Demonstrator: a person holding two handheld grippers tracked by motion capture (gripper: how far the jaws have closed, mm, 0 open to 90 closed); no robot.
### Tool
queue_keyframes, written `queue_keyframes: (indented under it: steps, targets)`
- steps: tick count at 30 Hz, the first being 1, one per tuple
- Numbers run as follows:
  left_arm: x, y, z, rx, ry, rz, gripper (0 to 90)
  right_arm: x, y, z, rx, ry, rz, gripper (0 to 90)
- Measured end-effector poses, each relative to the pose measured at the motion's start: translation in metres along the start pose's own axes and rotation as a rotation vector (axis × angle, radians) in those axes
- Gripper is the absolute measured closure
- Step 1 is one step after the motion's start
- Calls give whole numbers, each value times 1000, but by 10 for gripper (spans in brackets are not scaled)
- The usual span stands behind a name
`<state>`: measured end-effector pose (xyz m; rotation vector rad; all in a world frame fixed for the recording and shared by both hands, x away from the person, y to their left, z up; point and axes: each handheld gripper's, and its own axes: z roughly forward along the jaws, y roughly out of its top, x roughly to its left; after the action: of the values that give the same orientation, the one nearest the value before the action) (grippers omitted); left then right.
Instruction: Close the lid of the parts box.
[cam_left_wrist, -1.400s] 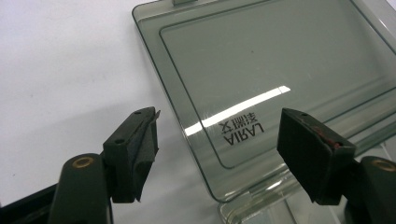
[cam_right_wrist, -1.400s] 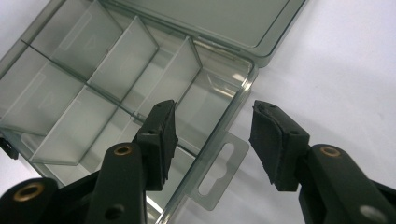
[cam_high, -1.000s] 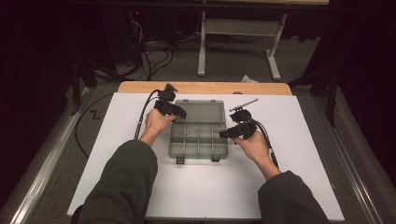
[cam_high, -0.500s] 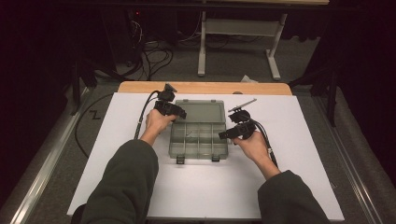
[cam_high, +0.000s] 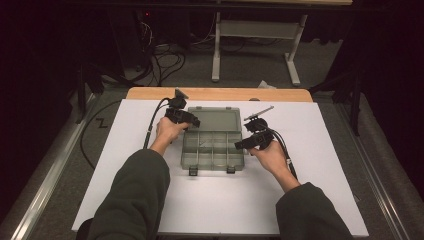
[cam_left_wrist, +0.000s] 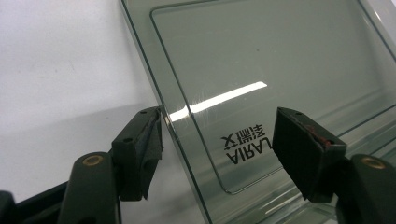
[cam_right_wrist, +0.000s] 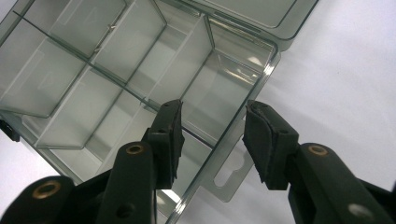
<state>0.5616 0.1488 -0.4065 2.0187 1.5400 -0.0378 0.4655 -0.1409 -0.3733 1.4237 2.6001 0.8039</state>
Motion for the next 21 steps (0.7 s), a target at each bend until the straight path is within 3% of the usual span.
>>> queue_keyframes:
  steps: [13,14,15,21]
  targets:
    - [4,0,-2,1,-25,-24,392,0,1,0,8,-13,-3,612]
    - [2,0,-4,17,-19,-51,401,0,1,0,8,-15,-3,615]
    - [5,0,-3,0,-25,-19,408,0,1,0,9,-15,-3,617]
    - [7,0,-7,-6,-36,-25,451,0,1,0,11,-16,-6,618]
